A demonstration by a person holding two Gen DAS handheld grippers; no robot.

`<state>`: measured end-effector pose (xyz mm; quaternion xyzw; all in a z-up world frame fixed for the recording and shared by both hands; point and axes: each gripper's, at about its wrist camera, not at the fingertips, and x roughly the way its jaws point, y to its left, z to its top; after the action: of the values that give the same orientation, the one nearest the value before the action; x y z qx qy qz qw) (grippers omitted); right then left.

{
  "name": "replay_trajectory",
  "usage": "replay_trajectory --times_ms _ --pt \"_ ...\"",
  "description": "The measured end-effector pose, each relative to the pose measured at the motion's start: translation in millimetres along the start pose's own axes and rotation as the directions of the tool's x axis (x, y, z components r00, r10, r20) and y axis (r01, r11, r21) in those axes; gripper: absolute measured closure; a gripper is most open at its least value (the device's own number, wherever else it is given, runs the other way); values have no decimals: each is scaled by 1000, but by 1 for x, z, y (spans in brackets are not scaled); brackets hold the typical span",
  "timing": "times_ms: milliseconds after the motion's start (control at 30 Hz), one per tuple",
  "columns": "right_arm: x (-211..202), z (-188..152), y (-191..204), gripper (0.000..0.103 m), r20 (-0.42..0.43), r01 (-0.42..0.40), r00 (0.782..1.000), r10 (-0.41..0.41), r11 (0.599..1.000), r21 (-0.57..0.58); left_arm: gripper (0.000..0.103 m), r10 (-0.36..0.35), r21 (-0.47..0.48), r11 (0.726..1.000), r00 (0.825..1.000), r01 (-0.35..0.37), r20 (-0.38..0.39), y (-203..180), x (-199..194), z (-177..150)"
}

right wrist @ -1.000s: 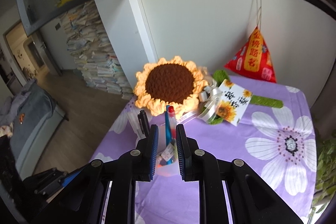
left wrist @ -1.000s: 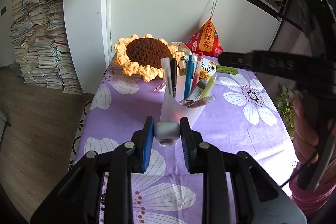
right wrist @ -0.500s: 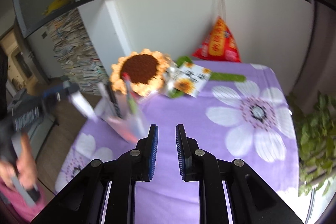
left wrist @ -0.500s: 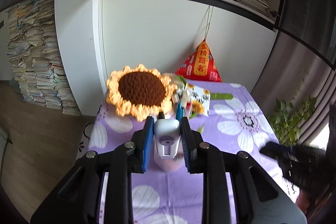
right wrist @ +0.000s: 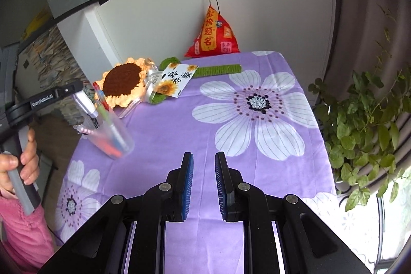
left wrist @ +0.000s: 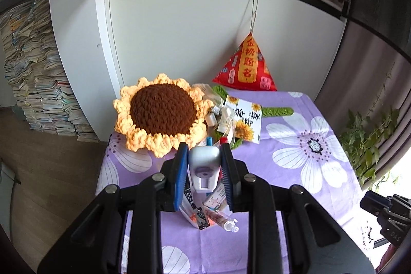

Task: Organize stationery

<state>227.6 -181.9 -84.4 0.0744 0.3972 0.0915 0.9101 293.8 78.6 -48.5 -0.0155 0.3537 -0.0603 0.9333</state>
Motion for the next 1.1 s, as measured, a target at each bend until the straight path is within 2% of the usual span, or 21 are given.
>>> replay_trajectory --times_ms 600,667,933,1100 --pt "9 -3 9 85 -27 -24 999 23 999 -26 80 23 16 1000 998 -22 -50 -3 19 -6" --pt "10 -4 12 85 -32 -28 999 27 999 -34 76 24 20 1000 998 -23 -52 -5 18 -6" --pt "12 -6 17 85 -42 -32 999 30 998 -45 73 22 10 1000 999 -22 -26 -3 9 -4" --pt "13 -6 17 85 -44 -32 999 30 998 -46 63 25 -8 1000 1000 -25 8 3 -5 -3"
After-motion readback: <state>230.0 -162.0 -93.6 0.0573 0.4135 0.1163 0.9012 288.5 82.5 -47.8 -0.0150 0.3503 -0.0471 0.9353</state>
